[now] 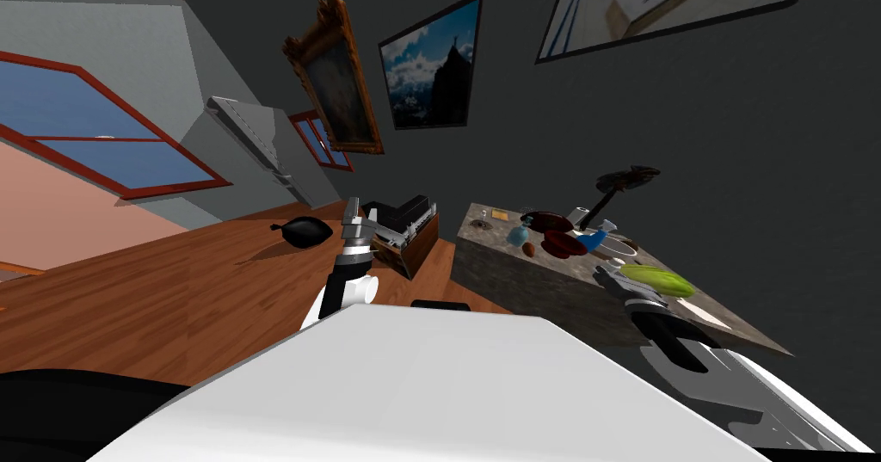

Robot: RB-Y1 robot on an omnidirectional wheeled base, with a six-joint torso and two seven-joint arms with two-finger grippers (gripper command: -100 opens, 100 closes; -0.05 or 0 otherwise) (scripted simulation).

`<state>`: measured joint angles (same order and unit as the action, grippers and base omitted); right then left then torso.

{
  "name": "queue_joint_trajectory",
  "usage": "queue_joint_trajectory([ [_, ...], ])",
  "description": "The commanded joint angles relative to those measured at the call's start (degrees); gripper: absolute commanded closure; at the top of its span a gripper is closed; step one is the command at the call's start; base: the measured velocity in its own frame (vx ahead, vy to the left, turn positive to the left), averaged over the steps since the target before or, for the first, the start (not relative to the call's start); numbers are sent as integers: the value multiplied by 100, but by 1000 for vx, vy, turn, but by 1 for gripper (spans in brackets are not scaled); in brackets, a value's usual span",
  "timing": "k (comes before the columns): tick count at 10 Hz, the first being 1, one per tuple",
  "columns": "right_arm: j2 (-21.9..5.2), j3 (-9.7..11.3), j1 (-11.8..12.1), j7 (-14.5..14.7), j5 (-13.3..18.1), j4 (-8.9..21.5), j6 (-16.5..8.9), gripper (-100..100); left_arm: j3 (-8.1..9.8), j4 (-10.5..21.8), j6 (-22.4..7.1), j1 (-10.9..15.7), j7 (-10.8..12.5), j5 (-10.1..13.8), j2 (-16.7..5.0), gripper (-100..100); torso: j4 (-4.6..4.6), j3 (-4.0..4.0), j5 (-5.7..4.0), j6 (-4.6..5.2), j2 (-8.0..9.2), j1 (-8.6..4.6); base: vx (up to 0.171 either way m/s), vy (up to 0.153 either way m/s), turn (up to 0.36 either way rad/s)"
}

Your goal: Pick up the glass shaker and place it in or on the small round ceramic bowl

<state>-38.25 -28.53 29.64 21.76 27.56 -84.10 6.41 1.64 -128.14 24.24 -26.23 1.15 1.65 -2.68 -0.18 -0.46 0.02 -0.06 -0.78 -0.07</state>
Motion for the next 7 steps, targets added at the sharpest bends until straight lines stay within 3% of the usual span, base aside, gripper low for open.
queue_joint_trajectory([
  [1, -6, -43, -17, -11, -30, -127, -180, 100, 0, 0, 0, 0, 0, 0, 0, 0, 0, 0, 0, 0, 0, 0, 154, -25, 21],
  [4, -18, -165, -112, -27, -95, -320, -535, 100, 1, 0, 0, 0, 0, 0, -1, 0, 1, -4, -4, 2, -9, -28, 191, -80, 26],
  [7, -20, -256, -185, -46, -149, -475, -830, 100, 0, 0, 0, 0, 0, 0, 0, 0, 3, 4, -5, 4, 6, 4, 169, -20, 15],
])
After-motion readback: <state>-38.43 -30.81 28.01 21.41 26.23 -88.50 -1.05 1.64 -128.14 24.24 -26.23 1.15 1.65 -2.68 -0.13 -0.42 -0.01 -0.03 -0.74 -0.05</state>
